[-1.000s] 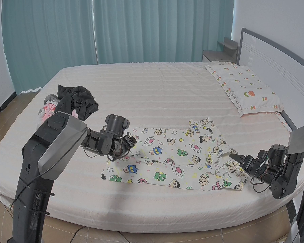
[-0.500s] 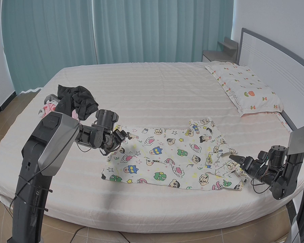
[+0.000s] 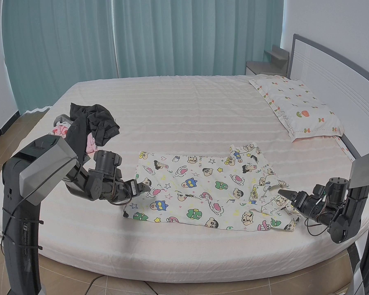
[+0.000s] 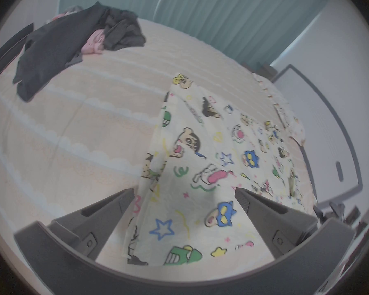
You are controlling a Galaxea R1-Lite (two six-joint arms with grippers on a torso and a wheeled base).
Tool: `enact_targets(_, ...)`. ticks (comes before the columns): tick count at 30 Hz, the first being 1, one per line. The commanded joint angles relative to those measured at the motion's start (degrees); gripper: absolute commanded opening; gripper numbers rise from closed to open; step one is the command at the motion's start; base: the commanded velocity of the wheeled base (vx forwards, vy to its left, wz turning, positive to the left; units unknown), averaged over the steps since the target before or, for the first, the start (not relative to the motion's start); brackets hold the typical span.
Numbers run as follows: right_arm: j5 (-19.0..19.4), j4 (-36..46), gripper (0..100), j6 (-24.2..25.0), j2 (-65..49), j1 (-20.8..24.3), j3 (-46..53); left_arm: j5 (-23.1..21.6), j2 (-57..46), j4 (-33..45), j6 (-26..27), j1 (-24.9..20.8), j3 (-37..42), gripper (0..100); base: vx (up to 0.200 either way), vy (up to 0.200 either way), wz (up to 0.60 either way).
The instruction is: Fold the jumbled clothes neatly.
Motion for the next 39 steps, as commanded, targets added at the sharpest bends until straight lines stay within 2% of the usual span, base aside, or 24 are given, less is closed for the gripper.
enact_targets(1, 0.01, -1.02, 100, -0.15, -0.12, 0.09, 0.60, -2.45, -2.92, -3.31, 5.33, 0.58, 6.19, 100, 0.000, 0.000, 0.00)
enact_targets(10, 0.01, -1.02, 100, -0.33, -0.20, 0.09, 0.77, -2.54, -1.25, -4.45, 7.44, 0.41, 6.28, 100, 0.000, 0.000, 0.00)
enact_targets(28, 0.01, -1.02, 100, -0.33, -0.20, 0.09, 0.77, -2.45, 1.13, -5.68, 7.62, 0.76, 6.28, 100, 0.000, 0.000, 0.00)
enact_targets(29, 0.01, -1.02, 100, -0.33, -0.20, 0.09, 0.77, -2.45, 1.13, -5.68, 7.62, 0.76, 6.28, 0, 0.000, 0.000, 0.00)
enact_targets(39, 0.10, -1.02, 100, -0.24, -0.20, 0.09, 0.77, -2.27, 0.77, -5.59, 7.44, 1.11, 8.21, 0, 0.000, 0.000, 0.00)
